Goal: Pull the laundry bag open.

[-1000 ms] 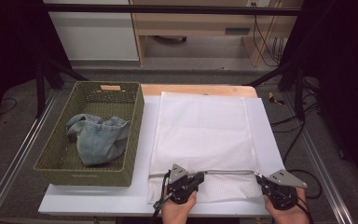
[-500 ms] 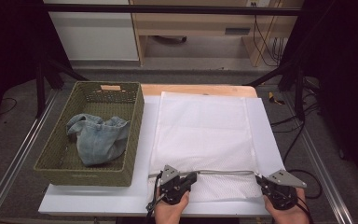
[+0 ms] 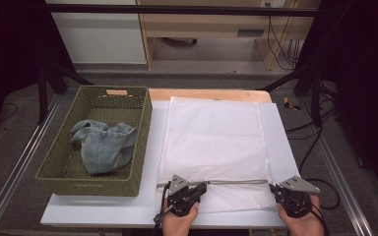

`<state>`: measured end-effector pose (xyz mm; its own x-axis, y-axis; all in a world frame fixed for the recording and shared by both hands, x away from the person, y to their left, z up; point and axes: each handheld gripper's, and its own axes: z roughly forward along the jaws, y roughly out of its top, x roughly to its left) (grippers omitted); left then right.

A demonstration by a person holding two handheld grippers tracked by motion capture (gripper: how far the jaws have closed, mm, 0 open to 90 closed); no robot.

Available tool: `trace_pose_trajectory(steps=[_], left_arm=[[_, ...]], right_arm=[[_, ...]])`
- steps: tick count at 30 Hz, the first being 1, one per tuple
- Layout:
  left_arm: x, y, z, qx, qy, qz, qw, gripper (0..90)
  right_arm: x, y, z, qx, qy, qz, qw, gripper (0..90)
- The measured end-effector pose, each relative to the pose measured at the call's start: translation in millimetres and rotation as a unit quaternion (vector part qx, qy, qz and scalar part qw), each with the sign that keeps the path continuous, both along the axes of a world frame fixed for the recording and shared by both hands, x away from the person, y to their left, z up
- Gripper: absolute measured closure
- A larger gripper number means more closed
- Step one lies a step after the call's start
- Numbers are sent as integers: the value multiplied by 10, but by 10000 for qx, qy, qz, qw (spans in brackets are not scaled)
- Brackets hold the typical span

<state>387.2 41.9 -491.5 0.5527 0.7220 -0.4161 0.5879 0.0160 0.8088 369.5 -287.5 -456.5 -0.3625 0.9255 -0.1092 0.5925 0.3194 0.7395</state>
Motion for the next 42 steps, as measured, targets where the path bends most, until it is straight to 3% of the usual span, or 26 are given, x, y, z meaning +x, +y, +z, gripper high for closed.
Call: trace_pose_trajectory(steps=[20,37,42], left_arm=[[-8,-28,-6,-22,14,7,10000,870],[4,-3,10,59,7,25,10000,870],[9,78,3,-82,40,85,9999,870]], right_arm=[[71,-83,-30,98,58,-214,9997,876],[75,-82,-42,81,36,-214,9997,875],[69,-83,-31,84,27,-205,9998,876]])
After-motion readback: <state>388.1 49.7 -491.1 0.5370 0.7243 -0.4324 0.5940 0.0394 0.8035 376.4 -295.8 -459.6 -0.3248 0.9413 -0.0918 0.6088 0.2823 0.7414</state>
